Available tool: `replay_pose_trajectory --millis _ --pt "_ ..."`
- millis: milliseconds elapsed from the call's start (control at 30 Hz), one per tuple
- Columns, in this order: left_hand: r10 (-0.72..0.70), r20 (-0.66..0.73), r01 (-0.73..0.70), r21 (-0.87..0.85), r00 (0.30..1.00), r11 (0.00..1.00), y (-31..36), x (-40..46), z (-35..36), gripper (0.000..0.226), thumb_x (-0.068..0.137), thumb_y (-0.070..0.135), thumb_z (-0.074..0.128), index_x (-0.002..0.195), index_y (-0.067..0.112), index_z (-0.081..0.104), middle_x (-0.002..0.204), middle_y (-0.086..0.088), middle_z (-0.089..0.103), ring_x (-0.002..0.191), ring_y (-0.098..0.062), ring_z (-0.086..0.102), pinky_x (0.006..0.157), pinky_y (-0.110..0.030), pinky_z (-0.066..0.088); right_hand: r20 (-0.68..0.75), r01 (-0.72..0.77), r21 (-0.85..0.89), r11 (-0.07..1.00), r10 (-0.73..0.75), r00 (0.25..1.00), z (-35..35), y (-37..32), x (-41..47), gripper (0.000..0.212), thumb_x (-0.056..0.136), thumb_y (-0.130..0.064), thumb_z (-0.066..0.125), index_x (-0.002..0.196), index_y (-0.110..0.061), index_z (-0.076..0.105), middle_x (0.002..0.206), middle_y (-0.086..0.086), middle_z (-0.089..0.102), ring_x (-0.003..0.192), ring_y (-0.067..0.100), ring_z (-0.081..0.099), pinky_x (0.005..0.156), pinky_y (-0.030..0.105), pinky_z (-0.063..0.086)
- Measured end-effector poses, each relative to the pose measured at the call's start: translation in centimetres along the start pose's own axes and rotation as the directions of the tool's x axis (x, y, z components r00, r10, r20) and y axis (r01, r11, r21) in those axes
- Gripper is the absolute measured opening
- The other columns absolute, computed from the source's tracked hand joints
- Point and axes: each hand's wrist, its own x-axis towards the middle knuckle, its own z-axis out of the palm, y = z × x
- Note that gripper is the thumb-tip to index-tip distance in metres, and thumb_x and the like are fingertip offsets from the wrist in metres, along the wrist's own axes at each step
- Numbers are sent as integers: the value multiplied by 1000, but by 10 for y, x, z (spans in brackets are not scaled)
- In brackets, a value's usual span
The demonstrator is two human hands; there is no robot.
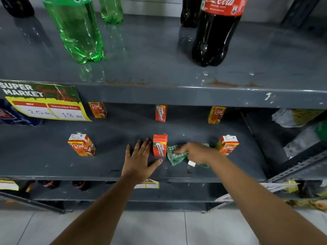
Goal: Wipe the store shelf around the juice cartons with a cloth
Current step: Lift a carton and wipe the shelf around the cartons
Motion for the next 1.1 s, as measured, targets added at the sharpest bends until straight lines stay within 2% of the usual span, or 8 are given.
replay_pose_trajectory --millis 67,200,333,433,533,667,867,1100 --pt "23 -8 -23 -19 1000 1000 9 0 -3 91 84 82 17 155 24 22 164 7 17 151 -18 6 120 -54 -1 -80 -55 55 997 59 995 -32 0 -8 53 88 8 44 128 -23 60 129 5 60 93 19 62 76 24 48" --pt "78 -43 -80 -46 996 996 34 19 -15 83 88 71 21 155 22 23 163 4 19 151 -20 7 120 -55 0 -341 -127 -25 992 111 933 -92 7 7 49 86 5 46 130 -15 57 136 17 56 119 33 55 97 34 45" --pt "104 -46 -107 -51 993 993 43 14 -15 80 87 63 21 155 21 23 163 3 20 151 -21 7 120 -54 1 -239 -156 -103 982 128 963 -61 14 15 52 87 1 50 130 -26 59 143 12 50 125 32 52 106 38 42" --pt "106 -79 -110 -55 991 992 47 20 -22 79 87 62 22 156 22 21 163 4 20 151 -21 8 120 -54 2 -264 -201 -61 978 178 948 -49 17 11 45 86 -8 55 128 -25 59 141 13 52 126 34 50 107 48 40" --pt "86 -106 -94 -72 991 993 51 27 -27 75 90 63 23 153 23 24 162 3 26 150 -23 13 120 -55 4 -283 -202 -81 976 171 944 -47 16 3 48 85 -6 52 131 -21 56 137 16 55 122 35 53 102 44 45" --pt "55 -109 -67 -101 993 993 50 30 -28 63 96 60 26 150 27 24 159 4 30 150 -24 14 120 -56 3 -228 -161 -125 979 129 965 -36 15 -7 54 88 2 47 132 -28 56 144 14 48 128 35 48 109 42 39" --pt "3 -102 -17 -145 995 989 45 29 -19 54 100 52 38 146 25 31 155 1 37 148 -27 19 118 -59 4 -91 -101 -237 966 82 993 -3 21 -11 78 86 9 35 140 -47 37 162 -5 10 148 36 6 110 70 18" --pt "-6 -35 2 -115 999 993 60 33 -22 64 96 60 41 149 26 28 159 3 30 151 -24 9 117 -58 -3 -81 -128 -217 968 113 990 -2 30 -20 84 85 12 34 140 -51 34 162 -12 3 149 31 -3 109 74 6"
